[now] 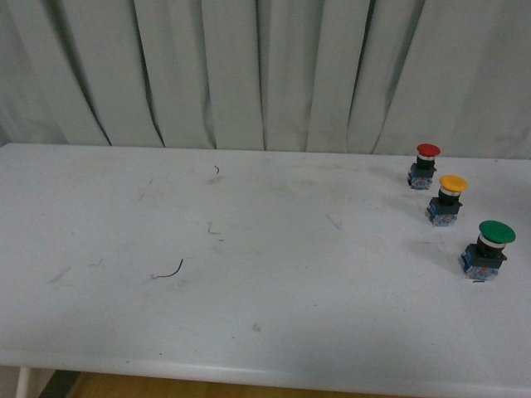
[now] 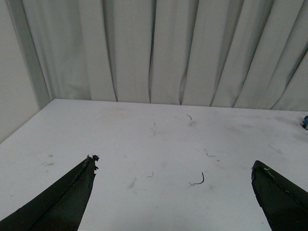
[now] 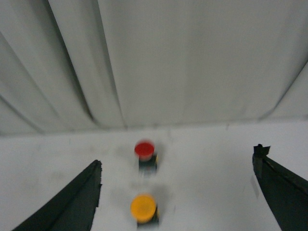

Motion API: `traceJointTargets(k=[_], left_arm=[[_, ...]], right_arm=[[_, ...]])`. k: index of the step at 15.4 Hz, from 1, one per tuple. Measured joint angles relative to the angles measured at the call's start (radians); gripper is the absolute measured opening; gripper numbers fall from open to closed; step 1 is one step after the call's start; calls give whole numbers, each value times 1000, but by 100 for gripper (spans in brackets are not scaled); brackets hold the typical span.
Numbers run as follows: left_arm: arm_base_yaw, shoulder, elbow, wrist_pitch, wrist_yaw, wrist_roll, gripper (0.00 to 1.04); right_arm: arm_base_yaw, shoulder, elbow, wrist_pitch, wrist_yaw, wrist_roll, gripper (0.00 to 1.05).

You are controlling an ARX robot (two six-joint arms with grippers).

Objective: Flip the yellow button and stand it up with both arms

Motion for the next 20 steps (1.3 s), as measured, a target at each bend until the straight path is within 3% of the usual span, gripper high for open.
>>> traceJointTargets(k=[1, 3, 6, 20], left_arm=[[0, 0, 0, 0, 0, 0, 98], [0, 0, 0, 0, 0, 0, 98], [0, 0, 0, 0, 0, 0, 98], [0, 0, 0, 0, 0, 0, 98]], right_arm=[[13, -171, -204, 233, 39, -22, 78], [109, -591, -583, 203, 113, -36, 45], [107, -1047, -967, 106, 128, -39, 1], [107, -1412, -1067, -107, 126, -40, 2]])
